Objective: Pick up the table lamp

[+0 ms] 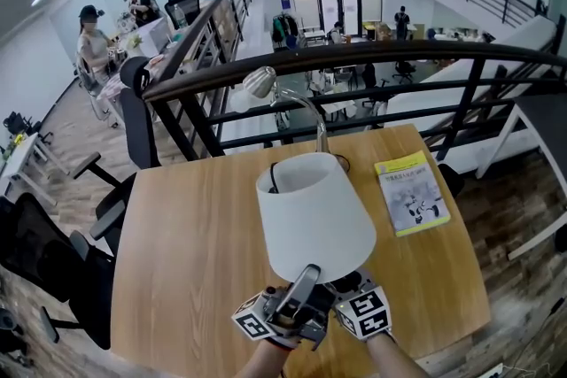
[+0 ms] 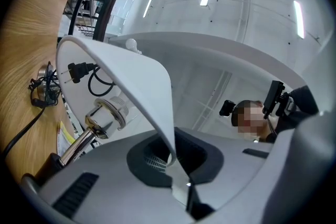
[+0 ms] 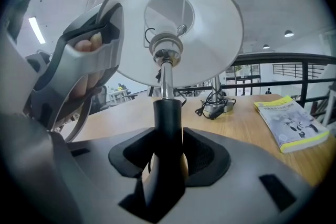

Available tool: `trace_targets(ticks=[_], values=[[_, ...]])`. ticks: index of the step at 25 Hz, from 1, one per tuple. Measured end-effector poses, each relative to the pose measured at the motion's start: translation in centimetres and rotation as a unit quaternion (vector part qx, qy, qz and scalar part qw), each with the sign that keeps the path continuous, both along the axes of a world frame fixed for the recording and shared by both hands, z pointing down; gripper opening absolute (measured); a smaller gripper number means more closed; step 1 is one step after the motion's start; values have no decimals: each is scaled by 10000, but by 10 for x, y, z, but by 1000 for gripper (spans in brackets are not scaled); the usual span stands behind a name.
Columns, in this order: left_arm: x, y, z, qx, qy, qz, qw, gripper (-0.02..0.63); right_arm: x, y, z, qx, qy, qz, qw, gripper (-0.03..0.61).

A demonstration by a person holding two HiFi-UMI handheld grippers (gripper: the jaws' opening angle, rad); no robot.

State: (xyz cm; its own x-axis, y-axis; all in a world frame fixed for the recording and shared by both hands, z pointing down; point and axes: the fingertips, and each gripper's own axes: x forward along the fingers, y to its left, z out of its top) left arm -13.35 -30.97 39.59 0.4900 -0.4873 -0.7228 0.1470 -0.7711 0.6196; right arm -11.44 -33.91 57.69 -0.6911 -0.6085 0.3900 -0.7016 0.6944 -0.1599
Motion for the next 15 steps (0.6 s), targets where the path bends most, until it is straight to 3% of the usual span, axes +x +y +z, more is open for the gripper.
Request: trace_targets(ticks=[9, 15], values=[[13, 11, -3, 120, -367, 87, 9992, 10, 6, 7, -4, 122, -42, 237, 9996, 160], [13, 18, -9, 150, -275, 26, 9995, 11, 10, 19, -12, 247, -129, 209, 9994, 160]])
